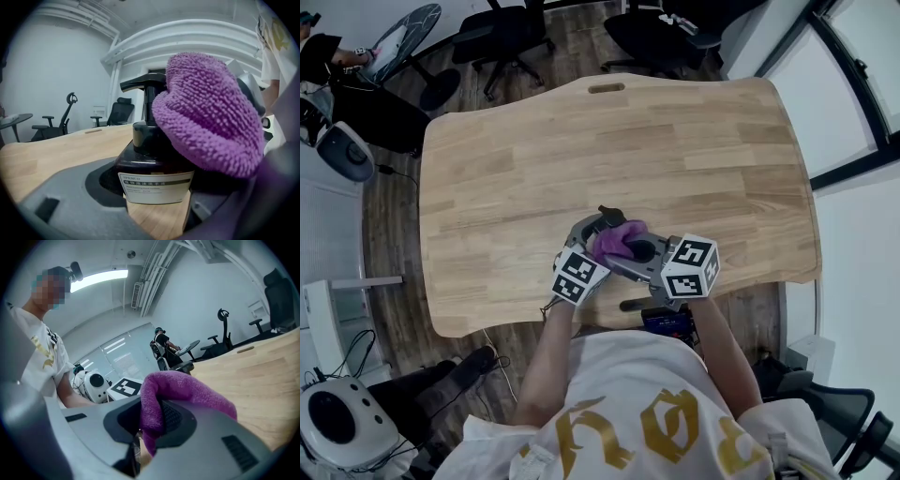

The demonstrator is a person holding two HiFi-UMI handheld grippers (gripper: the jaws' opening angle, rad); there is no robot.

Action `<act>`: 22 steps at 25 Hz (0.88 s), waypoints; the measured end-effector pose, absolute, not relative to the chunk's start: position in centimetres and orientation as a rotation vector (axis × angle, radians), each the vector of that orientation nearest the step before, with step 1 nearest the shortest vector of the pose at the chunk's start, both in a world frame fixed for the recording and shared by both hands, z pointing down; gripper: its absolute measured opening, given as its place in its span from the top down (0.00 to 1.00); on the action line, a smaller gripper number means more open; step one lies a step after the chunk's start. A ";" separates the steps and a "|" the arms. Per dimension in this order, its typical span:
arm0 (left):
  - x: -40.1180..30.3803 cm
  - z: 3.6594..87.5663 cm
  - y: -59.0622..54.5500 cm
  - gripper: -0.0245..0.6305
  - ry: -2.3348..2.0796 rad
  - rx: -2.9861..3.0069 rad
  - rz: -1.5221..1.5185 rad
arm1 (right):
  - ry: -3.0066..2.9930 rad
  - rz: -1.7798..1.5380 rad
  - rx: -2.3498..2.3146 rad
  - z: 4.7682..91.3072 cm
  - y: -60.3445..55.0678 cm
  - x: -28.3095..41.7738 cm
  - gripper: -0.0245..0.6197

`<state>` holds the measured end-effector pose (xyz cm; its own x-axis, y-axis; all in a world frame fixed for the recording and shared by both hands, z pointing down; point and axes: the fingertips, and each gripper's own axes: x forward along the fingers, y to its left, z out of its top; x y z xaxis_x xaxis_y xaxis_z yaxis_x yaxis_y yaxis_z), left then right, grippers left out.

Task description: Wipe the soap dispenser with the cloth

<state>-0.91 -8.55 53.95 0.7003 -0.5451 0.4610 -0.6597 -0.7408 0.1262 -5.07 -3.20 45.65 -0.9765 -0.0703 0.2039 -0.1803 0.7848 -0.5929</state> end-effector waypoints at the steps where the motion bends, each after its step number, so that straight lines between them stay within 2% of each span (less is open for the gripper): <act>1: -1.0 54.0 -8.4 0.43 -0.949 2.621 0.575 | -2.805 0.955 0.193 45.7 -3.0 -4.9 0.88; 22: 0.3 52.4 -5.6 0.43 -0.882 2.645 0.494 | -2.863 0.852 0.649 45.4 -5.5 1.9 0.88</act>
